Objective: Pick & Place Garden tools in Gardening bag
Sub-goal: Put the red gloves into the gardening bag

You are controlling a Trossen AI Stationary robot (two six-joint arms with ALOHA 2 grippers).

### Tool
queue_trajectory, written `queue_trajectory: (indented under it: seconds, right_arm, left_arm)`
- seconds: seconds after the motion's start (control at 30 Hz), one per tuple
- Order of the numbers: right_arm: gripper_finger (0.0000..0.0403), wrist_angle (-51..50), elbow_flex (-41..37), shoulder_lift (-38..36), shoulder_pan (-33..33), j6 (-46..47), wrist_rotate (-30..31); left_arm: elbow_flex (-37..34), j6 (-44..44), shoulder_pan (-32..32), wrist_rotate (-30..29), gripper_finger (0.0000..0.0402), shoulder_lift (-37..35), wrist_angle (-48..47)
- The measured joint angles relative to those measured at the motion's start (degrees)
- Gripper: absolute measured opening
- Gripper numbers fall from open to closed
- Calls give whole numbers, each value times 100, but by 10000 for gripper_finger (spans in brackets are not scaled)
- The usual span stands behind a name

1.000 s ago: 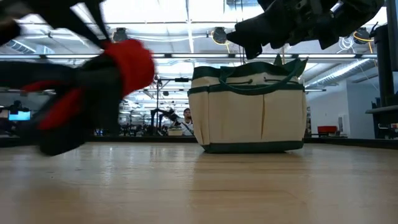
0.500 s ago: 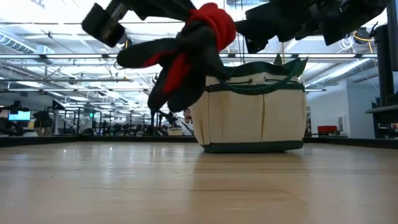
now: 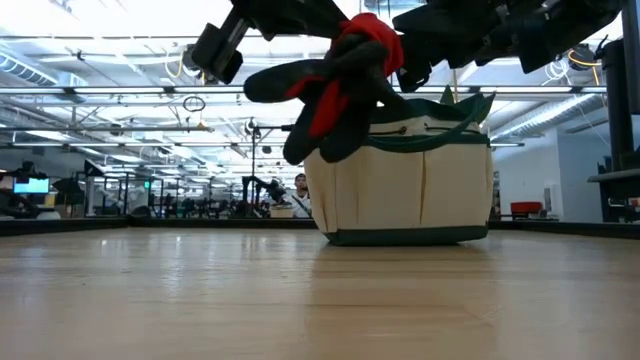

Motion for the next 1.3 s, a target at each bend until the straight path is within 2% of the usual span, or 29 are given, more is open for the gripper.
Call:
queue_trajectory:
  seconds: [0.2,0.4,0.7,0.9,1.0,1.13,1.3]
  right_arm:
    - [179,1,0,-1,0,-73,8]
    - [168,-48,0,0,-1,-107,308]
    - [115,-135,0,1,-4,-370,321]
    - [38,-137,0,0,-4,-609,321]
    - [12,-137,0,1,-2,-608,316]
    - [21,-139,0,1,-2,-566,334]
    - [12,-148,0,3,-2,-564,340]
  left_arm:
    - [0,81,96,22,12,0,107]
    - [0,81,205,20,13,0,171]
    - [0,76,386,44,13,0,190]
    - [0,-80,409,33,7,0,195]
    - [0,-589,409,22,7,0,195]
    - [0,-1755,407,15,33,0,210]
    - [0,-3525,407,-39,59,0,249]
